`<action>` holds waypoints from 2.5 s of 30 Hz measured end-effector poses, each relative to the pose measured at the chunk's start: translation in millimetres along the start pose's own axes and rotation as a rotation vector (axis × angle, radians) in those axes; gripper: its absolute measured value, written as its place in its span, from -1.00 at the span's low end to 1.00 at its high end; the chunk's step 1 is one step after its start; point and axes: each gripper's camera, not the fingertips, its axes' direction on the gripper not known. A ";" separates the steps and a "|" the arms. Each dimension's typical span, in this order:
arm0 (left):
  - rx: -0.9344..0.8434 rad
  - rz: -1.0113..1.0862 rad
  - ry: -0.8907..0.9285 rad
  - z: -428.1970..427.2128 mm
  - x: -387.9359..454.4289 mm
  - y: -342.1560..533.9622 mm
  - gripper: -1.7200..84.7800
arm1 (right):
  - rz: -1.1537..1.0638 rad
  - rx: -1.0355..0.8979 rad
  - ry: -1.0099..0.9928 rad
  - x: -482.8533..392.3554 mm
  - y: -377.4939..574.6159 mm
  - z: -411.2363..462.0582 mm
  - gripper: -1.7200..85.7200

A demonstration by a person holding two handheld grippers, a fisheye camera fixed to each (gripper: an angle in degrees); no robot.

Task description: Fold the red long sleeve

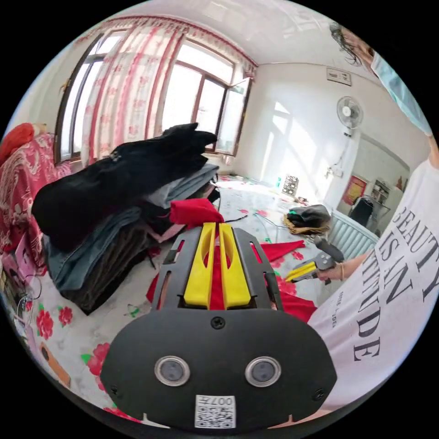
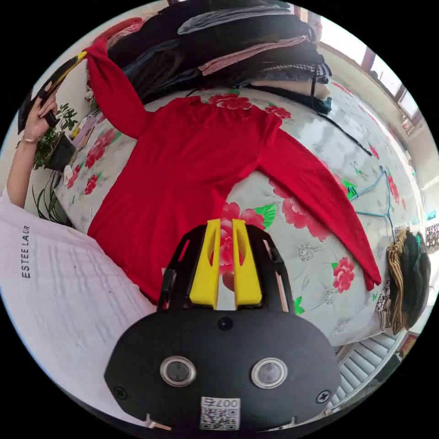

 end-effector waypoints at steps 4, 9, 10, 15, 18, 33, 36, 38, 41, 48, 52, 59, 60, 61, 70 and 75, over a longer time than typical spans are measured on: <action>-0.246 0.043 0.353 99.6 81.7 33.1 -0.79 | 0.169 0.090 -0.082 21.8 35.9 0.4 -0.85; -0.543 -0.050 0.258 147.1 101.2 93.1 -0.82 | 0.194 0.141 -0.113 23.6 57.4 11.8 -0.82; -0.599 -0.056 0.203 150.9 96.1 99.5 -0.82 | 0.174 0.143 -0.098 21.5 57.6 16.4 -0.81; -0.670 -0.084 0.026 160.6 53.2 87.4 -0.82 | 0.110 0.153 -0.033 24.8 33.6 39.6 -0.80; -0.735 -0.123 -0.007 190.0 29.1 85.1 -0.81 | 0.040 0.092 0.005 26.0 5.6 71.9 -0.82; -0.823 -0.183 -0.102 225.2 5.3 87.4 -0.86 | -0.335 0.166 -0.004 -23.0 38.0 33.8 -0.94; -0.820 -0.187 -0.096 225.2 1.4 86.4 -0.86 | -0.273 0.016 -0.014 -24.3 50.4 90.4 -0.93; -0.818 -0.209 -0.084 223.1 -4.4 87.2 -0.86 | -0.254 -0.087 -0.017 -27.6 54.9 126.0 -0.91; -0.821 -0.267 -0.070 214.4 -12.9 87.5 -0.84 | -0.206 -0.113 -0.076 -27.0 55.0 145.9 -0.88; -0.725 -0.375 -0.049 158.4 -14.5 90.7 -0.83 | 0.417 0.250 0.004 105.7 56.2 118.2 -0.81; -0.712 -0.473 -0.055 132.5 -16.2 107.7 -0.83 | 0.836 0.306 0.124 203.0 84.6 136.7 -0.77; -0.736 -0.618 -0.071 116.5 -14.0 144.6 -0.84 | 1.137 0.271 0.127 278.2 111.1 174.6 -0.78; -0.734 -0.625 -0.072 116.6 -13.0 146.2 -0.84 | 1.145 0.238 0.081 283.5 110.2 187.0 -0.80; -0.722 -0.635 -0.072 116.3 -10.7 148.2 -0.84 | 1.163 0.234 0.151 282.2 109.3 189.4 -0.84; -0.575 -0.679 -0.071 95.6 -0.8 155.9 -0.83 | 0.628 0.719 -0.198 257.5 42.2 95.6 -0.95; -0.486 -0.639 -0.055 77.3 13.6 158.2 -0.82 | -0.074 0.846 -0.331 125.2 -28.6 7.7 -0.95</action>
